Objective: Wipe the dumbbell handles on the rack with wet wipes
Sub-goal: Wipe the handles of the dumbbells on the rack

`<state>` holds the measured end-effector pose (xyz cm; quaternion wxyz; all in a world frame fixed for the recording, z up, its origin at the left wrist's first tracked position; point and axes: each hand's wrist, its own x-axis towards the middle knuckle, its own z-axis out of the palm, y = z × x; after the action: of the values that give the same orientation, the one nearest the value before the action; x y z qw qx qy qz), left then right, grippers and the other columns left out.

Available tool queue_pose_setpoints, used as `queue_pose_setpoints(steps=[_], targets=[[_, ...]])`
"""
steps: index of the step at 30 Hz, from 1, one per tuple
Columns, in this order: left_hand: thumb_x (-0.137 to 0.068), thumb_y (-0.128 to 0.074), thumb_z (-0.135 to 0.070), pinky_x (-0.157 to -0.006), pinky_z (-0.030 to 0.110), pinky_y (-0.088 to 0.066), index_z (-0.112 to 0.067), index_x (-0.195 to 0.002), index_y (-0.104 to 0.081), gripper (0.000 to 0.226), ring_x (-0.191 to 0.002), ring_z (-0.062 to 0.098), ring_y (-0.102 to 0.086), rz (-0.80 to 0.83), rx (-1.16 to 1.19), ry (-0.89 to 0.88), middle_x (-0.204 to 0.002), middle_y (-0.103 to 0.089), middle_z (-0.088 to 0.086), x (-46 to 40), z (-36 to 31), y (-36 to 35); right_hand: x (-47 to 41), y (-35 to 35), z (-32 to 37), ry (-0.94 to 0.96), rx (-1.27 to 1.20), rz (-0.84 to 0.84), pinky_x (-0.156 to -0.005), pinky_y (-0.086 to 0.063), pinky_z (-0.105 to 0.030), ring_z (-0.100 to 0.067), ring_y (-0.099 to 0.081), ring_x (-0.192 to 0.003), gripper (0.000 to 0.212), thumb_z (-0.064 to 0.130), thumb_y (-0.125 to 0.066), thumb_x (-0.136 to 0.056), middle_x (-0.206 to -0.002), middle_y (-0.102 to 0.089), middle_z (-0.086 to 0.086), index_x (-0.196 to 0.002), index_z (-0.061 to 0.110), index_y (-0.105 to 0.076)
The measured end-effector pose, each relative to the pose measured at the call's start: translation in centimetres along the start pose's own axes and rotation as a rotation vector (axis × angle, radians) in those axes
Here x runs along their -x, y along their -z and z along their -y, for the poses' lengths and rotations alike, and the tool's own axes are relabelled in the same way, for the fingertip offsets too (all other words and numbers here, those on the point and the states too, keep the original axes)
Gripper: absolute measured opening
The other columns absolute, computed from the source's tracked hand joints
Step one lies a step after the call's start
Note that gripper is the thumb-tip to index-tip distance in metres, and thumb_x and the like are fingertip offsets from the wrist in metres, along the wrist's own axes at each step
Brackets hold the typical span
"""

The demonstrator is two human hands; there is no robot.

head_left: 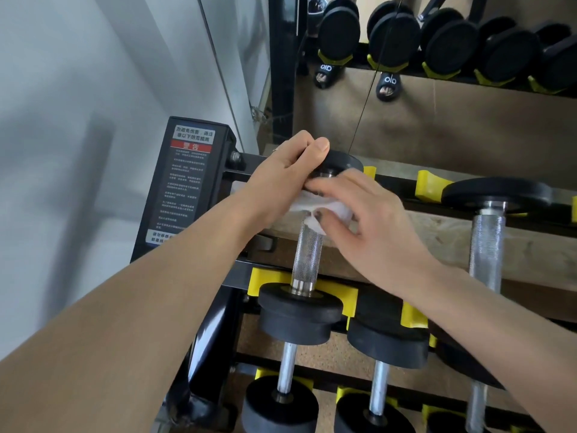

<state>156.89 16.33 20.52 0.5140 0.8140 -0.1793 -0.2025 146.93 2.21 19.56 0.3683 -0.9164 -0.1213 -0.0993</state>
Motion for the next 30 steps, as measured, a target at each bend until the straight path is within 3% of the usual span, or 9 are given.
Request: queue_pose_setpoints(steps=[3, 7, 10, 13, 15, 18, 21, 24, 30], targets=[[-0.107, -0.037, -0.048, -0.073, 0.023, -0.039, -0.008, -0.095, -0.045, 0.042, -0.072, 0.001, -0.044, 0.004, -0.060, 0.003, -0.084, -0.046, -0.002, 0.0, 0.1, 0.0, -0.2, -0.9, -0.4, 0.056, 0.140, 0.149, -0.070, -0.053, -0.030, -0.013, -0.059, -0.083, 0.019, 0.019, -0.060, -0.096, -0.103, -0.055, 0.000, -0.111, 0.018, -0.070], [-0.107, -0.035, -0.049, -0.073, 0.024, -0.037, -0.007, -0.098, -0.045, 0.044, -0.069, 0.000, -0.042, 0.004, -0.065, 0.005, -0.083, -0.043, -0.003, 0.0, 0.0, 0.0, 0.2, -1.3, -0.9, 0.098, 0.178, 0.140, -0.066, -0.057, -0.038, -0.018, -0.066, -0.080, 0.017, 0.020, -0.056, -0.099, -0.098, -0.068, 0.000, -0.106, 0.015, -0.071], [-0.107, -0.034, -0.049, -0.072, 0.025, -0.035, -0.012, -0.092, -0.043, 0.041, -0.064, -0.003, -0.040, 0.008, -0.082, 0.018, -0.077, -0.040, -0.010, 0.0, -0.1, 0.1, 1.6, -2.1, 0.1, 0.003, 0.040, 0.253, -0.069, -0.057, -0.028, -0.007, -0.067, -0.079, 0.025, 0.027, -0.051, -0.099, -0.095, -0.074, 0.003, -0.104, 0.016, -0.073], [-0.107, -0.033, -0.049, -0.072, 0.026, -0.035, -0.019, -0.087, -0.040, 0.037, -0.065, -0.002, -0.040, 0.018, -0.095, 0.020, -0.075, -0.038, -0.011, 0.0, -0.1, 0.1, 2.1, -1.6, 0.9, -0.168, -0.124, 0.366, -0.053, -0.042, -0.015, -0.002, -0.059, -0.061, 0.024, 0.032, -0.053, -0.098, -0.086, -0.073, 0.009, -0.105, 0.026, -0.075], [-0.107, -0.035, -0.050, -0.073, 0.026, -0.035, -0.019, -0.086, -0.041, 0.037, -0.066, -0.001, -0.039, 0.010, -0.058, 0.032, -0.077, -0.038, -0.009, 0.0, 0.0, 0.1, 1.3, -0.6, 0.7, -0.211, -0.184, 0.311, -0.046, -0.039, -0.019, -0.007, -0.055, -0.050, 0.021, 0.030, -0.055, -0.098, -0.081, -0.070, 0.016, -0.109, 0.029, -0.073], [-0.107, -0.039, -0.046, -0.076, 0.030, -0.036, -0.009, -0.090, -0.043, 0.041, -0.074, 0.006, -0.041, 0.002, 0.011, 0.012, -0.084, -0.040, 0.001, -0.1, 0.2, 0.1, -0.5, 0.3, 0.0, -0.146, -0.099, 0.042, -0.048, -0.043, -0.022, -0.011, -0.056, -0.053, 0.020, 0.023, -0.057, -0.097, -0.081, -0.064, 0.018, -0.114, 0.024, -0.067], [-0.107, -0.038, -0.046, -0.078, 0.029, -0.037, -0.013, -0.089, -0.043, 0.038, -0.075, 0.004, -0.042, 0.009, -0.014, 0.020, -0.085, -0.041, 0.000, 0.0, 0.1, 0.0, -0.7, -1.0, -0.6, -0.053, 0.043, 0.069, -0.069, -0.049, -0.016, 0.003, -0.060, -0.075, 0.013, 0.019, -0.063, -0.094, -0.094, -0.071, 0.008, -0.105, 0.019, -0.070], [-0.107, -0.037, -0.048, -0.077, 0.026, -0.037, -0.015, -0.088, -0.041, 0.038, -0.071, 0.001, -0.041, 0.003, -0.046, 0.029, -0.083, -0.041, -0.003, 0.1, 0.0, 0.0, 0.1, -1.8, -0.3, -0.134, -0.037, 0.083, -0.062, -0.040, -0.006, 0.009, -0.058, -0.068, 0.011, 0.020, -0.067, -0.093, -0.087, -0.071, 0.013, -0.099, 0.019, -0.076], [-0.108, -0.035, -0.046, -0.071, 0.023, -0.036, -0.018, -0.086, -0.039, 0.036, -0.065, -0.002, -0.039, -0.001, -0.063, 0.027, -0.076, -0.037, -0.008, 0.3, -0.3, 0.1, 1.9, -0.5, 1.7, -0.250, -0.165, 0.492, -0.053, -0.038, -0.013, 0.001, -0.054, -0.054, 0.018, 0.030, -0.062, -0.096, -0.066, -0.063, 0.011, -0.100, 0.023, -0.078]])
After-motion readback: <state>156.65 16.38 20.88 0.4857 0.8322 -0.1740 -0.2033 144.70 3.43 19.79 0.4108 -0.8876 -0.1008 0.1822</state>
